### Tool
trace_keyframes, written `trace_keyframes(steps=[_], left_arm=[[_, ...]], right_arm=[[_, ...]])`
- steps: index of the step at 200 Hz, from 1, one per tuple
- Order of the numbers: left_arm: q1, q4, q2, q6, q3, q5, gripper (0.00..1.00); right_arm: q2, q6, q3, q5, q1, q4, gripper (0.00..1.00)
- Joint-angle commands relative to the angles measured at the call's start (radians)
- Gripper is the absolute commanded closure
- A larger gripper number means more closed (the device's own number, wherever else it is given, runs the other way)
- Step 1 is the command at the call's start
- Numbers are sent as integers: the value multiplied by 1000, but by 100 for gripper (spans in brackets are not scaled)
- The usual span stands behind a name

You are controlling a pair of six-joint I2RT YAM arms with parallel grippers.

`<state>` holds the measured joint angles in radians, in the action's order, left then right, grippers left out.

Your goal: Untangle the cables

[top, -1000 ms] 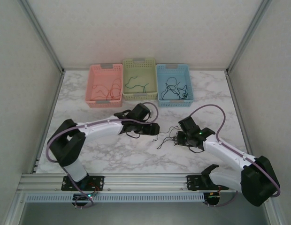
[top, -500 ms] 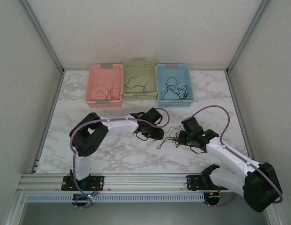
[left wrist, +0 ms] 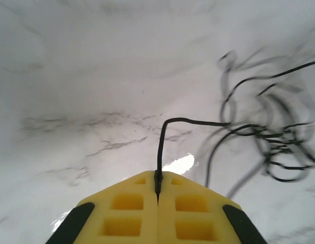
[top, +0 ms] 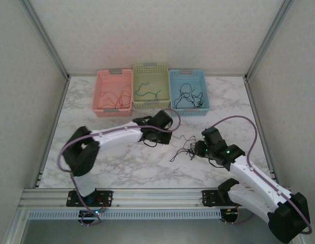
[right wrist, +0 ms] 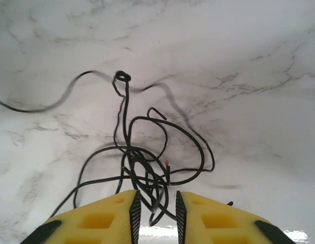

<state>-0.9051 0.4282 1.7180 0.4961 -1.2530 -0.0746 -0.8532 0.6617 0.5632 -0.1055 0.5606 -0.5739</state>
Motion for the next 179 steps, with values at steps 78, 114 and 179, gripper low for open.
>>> trace_keyframes(steps=[78, 114, 179], left_arm=[[128, 337, -618, -74, -140, 151, 100], [133, 389, -668, -86, -178, 148, 100], [132, 389, -668, -81, -136, 162, 100]], right_arm=[[69, -92, 40, 218, -6, 148, 45], [-40, -95, 61, 301, 18, 235, 45], [-286, -180, 102, 322, 238, 539, 42]])
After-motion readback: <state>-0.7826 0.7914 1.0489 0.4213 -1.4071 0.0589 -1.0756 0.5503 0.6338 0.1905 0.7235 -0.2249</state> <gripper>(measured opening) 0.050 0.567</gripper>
